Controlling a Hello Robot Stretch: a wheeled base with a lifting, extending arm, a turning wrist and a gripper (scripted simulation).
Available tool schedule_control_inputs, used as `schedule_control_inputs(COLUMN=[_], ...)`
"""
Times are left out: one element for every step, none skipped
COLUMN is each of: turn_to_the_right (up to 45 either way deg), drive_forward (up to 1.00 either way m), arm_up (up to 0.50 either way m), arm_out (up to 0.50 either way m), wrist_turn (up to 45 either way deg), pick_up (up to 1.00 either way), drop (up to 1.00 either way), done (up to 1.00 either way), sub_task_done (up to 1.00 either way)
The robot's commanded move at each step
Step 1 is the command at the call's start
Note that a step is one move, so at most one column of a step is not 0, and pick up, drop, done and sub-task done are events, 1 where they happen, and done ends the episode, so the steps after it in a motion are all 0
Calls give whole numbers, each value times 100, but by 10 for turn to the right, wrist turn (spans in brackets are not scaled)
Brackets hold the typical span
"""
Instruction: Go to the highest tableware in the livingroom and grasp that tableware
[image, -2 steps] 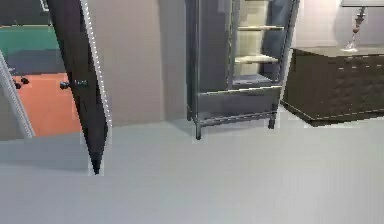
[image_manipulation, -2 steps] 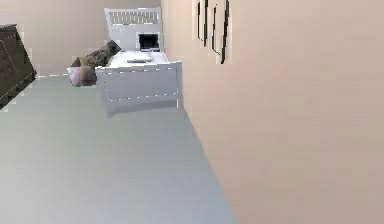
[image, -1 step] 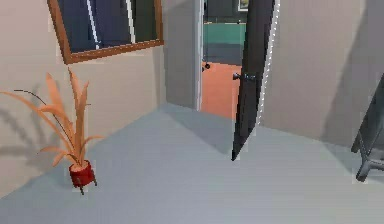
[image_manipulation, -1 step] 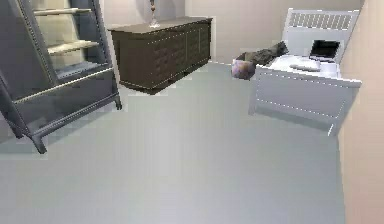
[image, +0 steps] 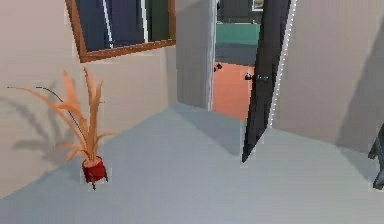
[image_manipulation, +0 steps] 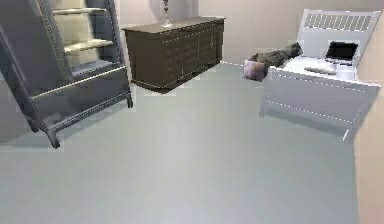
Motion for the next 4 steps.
schedule_control_inputs(turn_to_the_right=[0, -30, 0, 360], drive_forward=[100, 0, 80, 0], arm_up=[0, 0, 0, 0], arm_out=[0, 0, 0, 0], wrist_turn=[0, 0, 0, 0], pick_up=[0, 0, 0, 0], drop=[0, 0, 0, 0], done=[0, 0, 0, 0], sub_task_done=[0, 0, 0, 0])
